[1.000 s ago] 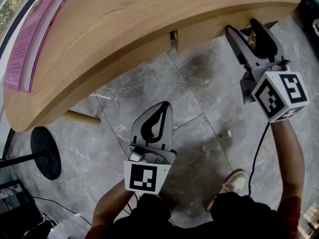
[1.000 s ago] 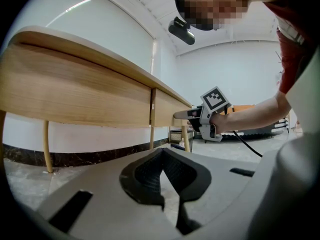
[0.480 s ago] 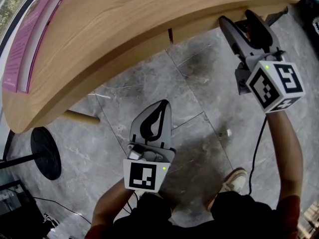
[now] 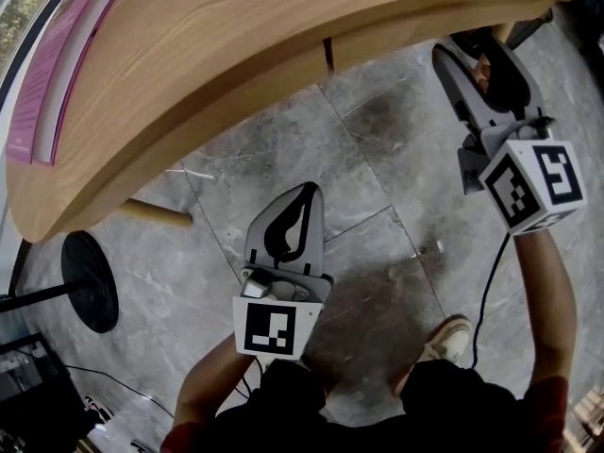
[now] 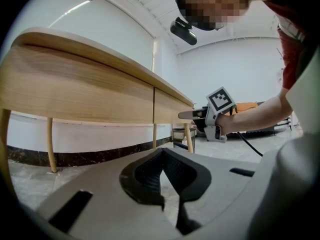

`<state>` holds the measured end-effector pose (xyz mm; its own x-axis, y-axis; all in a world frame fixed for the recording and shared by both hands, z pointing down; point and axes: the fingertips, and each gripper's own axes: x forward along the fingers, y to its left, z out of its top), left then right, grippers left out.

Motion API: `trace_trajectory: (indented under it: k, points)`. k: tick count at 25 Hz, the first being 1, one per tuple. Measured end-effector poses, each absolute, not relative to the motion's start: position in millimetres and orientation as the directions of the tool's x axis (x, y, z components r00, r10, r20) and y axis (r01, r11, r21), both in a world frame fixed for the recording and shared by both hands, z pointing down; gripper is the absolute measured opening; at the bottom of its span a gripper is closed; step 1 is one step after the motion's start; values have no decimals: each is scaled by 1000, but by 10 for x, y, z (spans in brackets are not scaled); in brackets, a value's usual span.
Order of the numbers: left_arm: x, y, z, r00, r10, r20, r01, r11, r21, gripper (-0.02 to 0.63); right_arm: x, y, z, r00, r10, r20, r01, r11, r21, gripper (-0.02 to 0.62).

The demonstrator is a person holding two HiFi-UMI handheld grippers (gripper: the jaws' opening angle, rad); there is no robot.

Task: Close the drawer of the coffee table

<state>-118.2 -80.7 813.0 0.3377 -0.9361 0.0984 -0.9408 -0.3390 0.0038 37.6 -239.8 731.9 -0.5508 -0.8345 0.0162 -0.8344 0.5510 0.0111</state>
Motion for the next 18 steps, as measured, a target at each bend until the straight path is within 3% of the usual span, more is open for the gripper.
trace_trajectory:
  k: [9, 18]
  points:
    - [-1178, -788, 8160, 328, -939, 101, -944, -329, 4, 6, 508, -1704, 7683, -591, -802, 83, -805, 593, -3, 296]
    - [-1158, -714, 8152, 327, -940, 100, -944, -329, -4, 6, 679, -1164, 7925, -545, -832, 100, -838, 541, -70, 296]
